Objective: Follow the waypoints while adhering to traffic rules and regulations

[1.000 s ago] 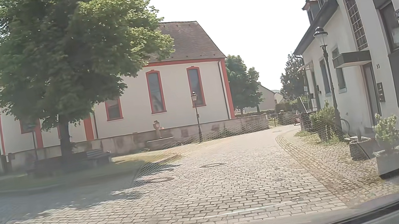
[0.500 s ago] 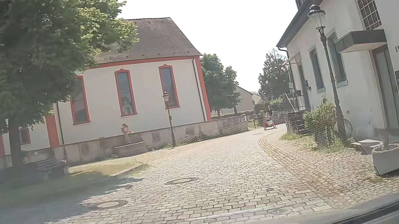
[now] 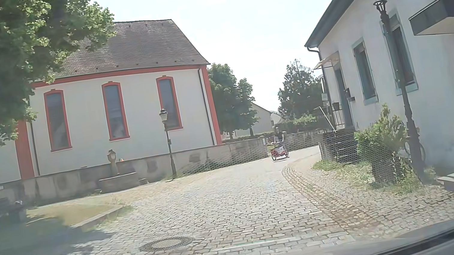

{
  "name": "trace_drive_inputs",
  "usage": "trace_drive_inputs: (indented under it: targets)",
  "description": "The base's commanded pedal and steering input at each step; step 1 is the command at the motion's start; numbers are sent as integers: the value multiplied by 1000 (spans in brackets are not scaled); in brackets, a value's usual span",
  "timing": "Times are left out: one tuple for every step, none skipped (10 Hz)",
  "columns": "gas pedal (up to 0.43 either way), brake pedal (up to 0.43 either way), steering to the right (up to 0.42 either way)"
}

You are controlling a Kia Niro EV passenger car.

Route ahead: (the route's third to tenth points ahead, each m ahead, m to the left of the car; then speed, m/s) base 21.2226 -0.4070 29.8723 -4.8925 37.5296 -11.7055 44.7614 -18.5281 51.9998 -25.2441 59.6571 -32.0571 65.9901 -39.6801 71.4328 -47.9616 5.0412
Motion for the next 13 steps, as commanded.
trace_drive_inputs:
  targets:
    - [67,0,43]
    - [59,0,38]
    - [59,0,38]
    - [59,0,28]
    - [59,0,14]
    - [59,0,4]
    - [59,0,3]
    - [59,0,7]
    - [47,0,9]
    - [47,0,4]
    - [47,0,0]
    - [47,0,-2]
    - [47,0,-2]
